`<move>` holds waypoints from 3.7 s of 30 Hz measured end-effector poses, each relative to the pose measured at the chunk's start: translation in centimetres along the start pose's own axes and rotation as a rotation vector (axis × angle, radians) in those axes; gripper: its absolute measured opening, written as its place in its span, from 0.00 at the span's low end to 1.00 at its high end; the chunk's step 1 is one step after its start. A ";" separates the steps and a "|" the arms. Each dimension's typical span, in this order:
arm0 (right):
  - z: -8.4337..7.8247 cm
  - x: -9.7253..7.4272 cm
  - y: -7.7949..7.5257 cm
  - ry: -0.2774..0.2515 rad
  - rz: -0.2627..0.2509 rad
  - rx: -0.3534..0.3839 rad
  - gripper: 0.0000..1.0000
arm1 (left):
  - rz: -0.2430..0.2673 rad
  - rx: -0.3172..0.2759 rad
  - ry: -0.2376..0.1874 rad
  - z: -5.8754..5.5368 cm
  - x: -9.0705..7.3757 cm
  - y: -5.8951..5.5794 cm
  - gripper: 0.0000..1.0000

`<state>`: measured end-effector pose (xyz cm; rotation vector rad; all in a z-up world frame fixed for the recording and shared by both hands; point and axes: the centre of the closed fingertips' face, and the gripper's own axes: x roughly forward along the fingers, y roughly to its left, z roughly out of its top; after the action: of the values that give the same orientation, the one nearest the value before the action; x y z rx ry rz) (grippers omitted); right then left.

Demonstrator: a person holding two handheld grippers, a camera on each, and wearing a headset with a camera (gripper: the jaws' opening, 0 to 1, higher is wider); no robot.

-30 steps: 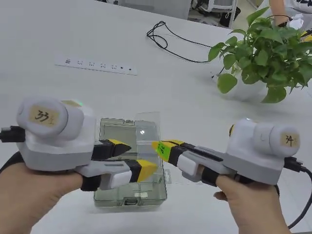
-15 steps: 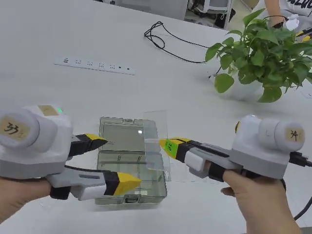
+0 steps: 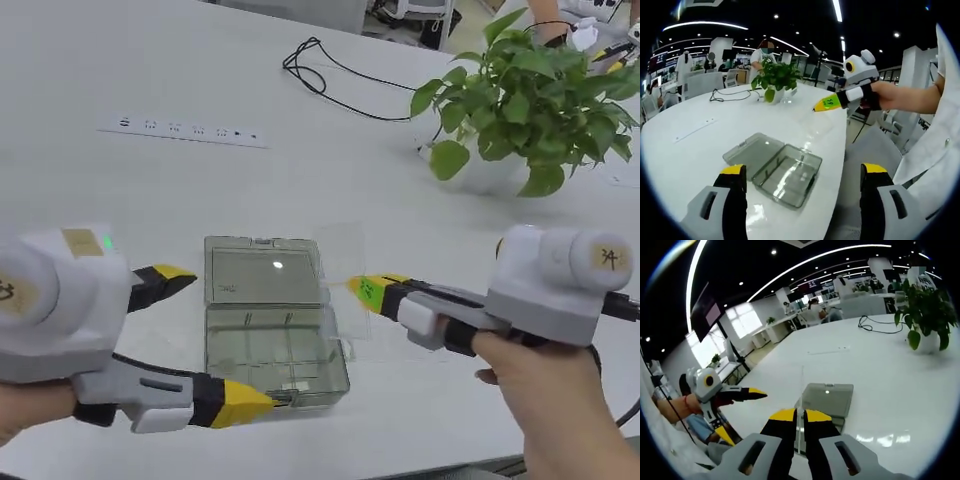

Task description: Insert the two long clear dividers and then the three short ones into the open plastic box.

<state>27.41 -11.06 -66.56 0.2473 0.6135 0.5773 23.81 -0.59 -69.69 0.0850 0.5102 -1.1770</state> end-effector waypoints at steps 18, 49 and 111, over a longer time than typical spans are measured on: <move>-2.4 1.4 -1.6 0.132 -0.125 0.130 0.07 | -0.037 0.084 0.047 -2.5 -1.0 0.2 1.00; -7.6 5.0 -1.9 0.376 -0.200 0.283 0.07 | -0.065 0.041 0.025 -3.3 -0.9 0.9 1.00; -10.2 7.4 -3.5 0.507 -0.203 0.216 0.08 | -0.088 0.015 0.026 -3.4 -0.2 1.0 1.00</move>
<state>27.71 -9.15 -79.54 0.2383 1.1813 0.3745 23.49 1.05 -72.78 0.0911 0.5324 -1.2669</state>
